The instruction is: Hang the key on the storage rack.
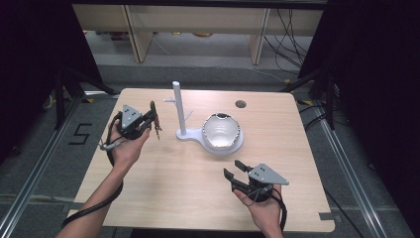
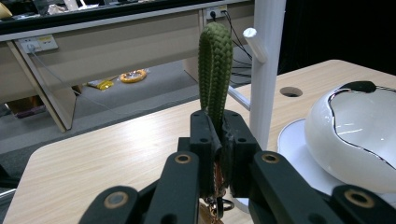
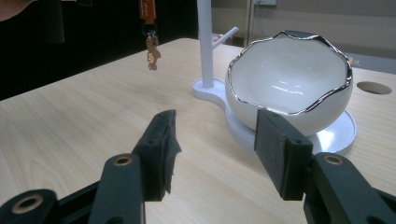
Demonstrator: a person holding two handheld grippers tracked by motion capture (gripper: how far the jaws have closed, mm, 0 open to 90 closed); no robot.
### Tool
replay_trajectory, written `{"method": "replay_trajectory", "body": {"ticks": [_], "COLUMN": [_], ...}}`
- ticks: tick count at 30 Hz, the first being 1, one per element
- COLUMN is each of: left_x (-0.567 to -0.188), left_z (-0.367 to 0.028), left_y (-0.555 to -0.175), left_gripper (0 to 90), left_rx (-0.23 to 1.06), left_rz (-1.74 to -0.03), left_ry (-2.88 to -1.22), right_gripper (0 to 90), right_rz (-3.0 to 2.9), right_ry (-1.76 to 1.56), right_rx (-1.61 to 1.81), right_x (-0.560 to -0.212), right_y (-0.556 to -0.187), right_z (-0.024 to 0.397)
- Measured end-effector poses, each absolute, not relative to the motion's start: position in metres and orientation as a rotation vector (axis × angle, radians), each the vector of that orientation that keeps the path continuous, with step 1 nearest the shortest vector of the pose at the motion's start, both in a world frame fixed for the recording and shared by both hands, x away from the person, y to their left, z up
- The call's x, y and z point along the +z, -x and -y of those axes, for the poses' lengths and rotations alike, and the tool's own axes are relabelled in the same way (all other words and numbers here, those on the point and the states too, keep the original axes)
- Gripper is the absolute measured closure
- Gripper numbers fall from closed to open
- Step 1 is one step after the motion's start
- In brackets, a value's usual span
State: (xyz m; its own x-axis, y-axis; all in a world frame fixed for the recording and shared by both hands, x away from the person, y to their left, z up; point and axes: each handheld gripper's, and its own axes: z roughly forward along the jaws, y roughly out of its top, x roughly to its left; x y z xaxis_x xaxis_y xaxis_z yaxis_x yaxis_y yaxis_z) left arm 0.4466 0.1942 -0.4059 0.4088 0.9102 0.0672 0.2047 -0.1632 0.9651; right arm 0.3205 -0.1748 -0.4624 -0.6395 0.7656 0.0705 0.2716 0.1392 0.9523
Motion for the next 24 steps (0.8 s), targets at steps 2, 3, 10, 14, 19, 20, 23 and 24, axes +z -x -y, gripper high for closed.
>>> {"method": "replay_trajectory", "body": {"ticks": [2, 3, 10, 14, 19, 20, 23, 24], "left_x": [-0.406, -0.406, -0.402, -0.402, -0.401, -0.401, -0.400, -0.400], "left_z": [-0.193, -0.193, -0.190, -0.189, -0.185, -0.184, -0.180, -0.179], "left_y": [-0.448, -0.448, -0.453, -0.456, -0.455, -0.455, -0.454, -0.454], "left_gripper": [83.6, 83.6, 83.6, 83.6, 83.6, 83.6, 83.6, 83.6], "left_rx": [0.859, 0.860, 0.871, 0.872, 0.878, 0.881, 0.880, 0.880], "left_rz": [-0.998, -0.998, -0.998, -1.000, -0.993, -0.987, -0.979, -0.975], "left_ry": [-1.636, -1.637, -1.642, -1.644, -1.650, -1.654, -1.656, -1.659], "right_gripper": [49.6, 49.5, 49.5, 49.5, 49.5, 49.5, 49.4, 49.4], "right_rz": [-1.987, -1.983, -1.990, -1.986, -1.982, -1.983, -1.989, -1.991], "right_ry": [-0.996, -0.989, -1.013, -1.012, -1.000, -1.019, -1.010, -1.013], "right_rx": [1.509, 1.509, 1.527, 1.508, 1.514, 1.517, 1.511, 1.506], "right_x": [-0.462, -0.462, -0.461, -0.461, -0.461, -0.461, -0.461, -0.461], "right_y": [-0.320, -0.320, -0.319, -0.318, -0.319, -0.319, -0.319, -0.318], "right_z": [0.175, 0.175, 0.174, 0.176, 0.178, 0.177, 0.178, 0.178]}}
